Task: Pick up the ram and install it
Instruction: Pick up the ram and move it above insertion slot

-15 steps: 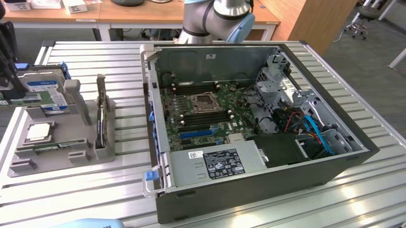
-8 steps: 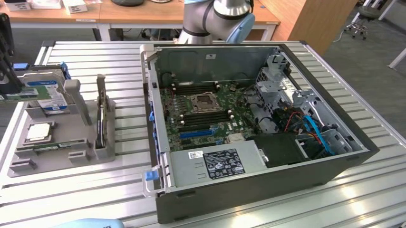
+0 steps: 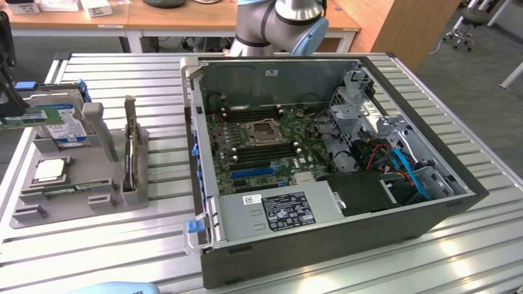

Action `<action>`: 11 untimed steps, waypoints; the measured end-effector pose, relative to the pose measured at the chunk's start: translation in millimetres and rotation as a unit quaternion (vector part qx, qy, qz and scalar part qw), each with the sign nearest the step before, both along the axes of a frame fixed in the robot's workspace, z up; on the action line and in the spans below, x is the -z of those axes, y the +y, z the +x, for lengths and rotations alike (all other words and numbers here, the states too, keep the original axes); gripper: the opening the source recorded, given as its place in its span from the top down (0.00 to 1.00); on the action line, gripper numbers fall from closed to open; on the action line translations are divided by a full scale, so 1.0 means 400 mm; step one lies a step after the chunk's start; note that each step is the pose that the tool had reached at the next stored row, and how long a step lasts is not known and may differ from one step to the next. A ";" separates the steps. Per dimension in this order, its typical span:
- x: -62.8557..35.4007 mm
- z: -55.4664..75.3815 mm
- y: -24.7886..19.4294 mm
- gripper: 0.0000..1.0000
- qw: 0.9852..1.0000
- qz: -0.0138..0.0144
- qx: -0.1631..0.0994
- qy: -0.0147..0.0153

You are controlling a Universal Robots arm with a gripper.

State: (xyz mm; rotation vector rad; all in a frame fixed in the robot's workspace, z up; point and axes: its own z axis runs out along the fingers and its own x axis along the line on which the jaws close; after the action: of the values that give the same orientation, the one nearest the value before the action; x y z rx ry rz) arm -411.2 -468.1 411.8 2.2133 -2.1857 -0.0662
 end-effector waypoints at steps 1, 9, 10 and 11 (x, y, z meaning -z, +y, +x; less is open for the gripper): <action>0.000 0.000 0.000 0.88 1.000 0.000 0.000 0.000; 0.000 0.016 0.000 0.88 1.000 0.000 0.000 0.000; 0.000 0.020 0.000 0.88 1.000 0.000 0.000 0.000; 0.000 0.025 0.000 0.88 1.000 0.000 0.000 0.000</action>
State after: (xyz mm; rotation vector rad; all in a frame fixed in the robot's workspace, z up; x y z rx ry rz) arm -401.3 -468.1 411.9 2.2132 -2.1855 -0.0663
